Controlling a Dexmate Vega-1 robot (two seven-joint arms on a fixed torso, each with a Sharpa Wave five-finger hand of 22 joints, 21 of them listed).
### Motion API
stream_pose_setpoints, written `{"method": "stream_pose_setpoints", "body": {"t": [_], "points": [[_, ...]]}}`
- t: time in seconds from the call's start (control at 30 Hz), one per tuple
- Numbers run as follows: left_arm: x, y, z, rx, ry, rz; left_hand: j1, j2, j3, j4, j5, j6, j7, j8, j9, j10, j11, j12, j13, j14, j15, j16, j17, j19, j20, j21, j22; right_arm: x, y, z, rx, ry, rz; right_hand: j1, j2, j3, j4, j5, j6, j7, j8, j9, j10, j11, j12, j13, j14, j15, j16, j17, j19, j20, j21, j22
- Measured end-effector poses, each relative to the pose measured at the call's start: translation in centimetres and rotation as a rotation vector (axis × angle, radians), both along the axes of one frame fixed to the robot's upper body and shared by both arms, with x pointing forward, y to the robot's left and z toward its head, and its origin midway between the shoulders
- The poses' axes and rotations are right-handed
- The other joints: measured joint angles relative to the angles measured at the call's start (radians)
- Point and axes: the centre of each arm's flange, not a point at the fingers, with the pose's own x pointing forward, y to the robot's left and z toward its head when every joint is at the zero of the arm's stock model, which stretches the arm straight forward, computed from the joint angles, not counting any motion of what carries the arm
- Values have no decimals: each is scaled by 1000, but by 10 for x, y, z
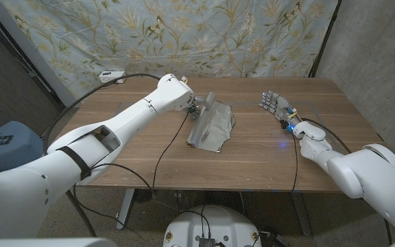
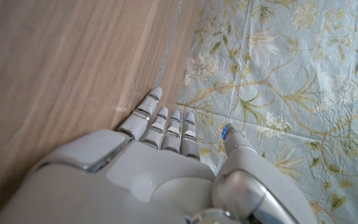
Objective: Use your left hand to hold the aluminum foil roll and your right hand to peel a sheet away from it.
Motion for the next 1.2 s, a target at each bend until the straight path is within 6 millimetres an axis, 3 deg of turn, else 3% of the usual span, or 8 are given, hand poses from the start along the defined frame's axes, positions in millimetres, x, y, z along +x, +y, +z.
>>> {"method": "stream_pose_setpoints", "body": {"t": [1.2], "points": [[9,23,-17,-383,25,-189,-3,3,6,-6,5,-3,-3,0,0,-6,-6,0,18,2,-2,-5,23,-27,5,19,-1,-6,10,11,-72,-57,43,0,0,0,0,0,0,0,0,0,0,0,0,0,0,0,0,0,0,0,0,0]]}}
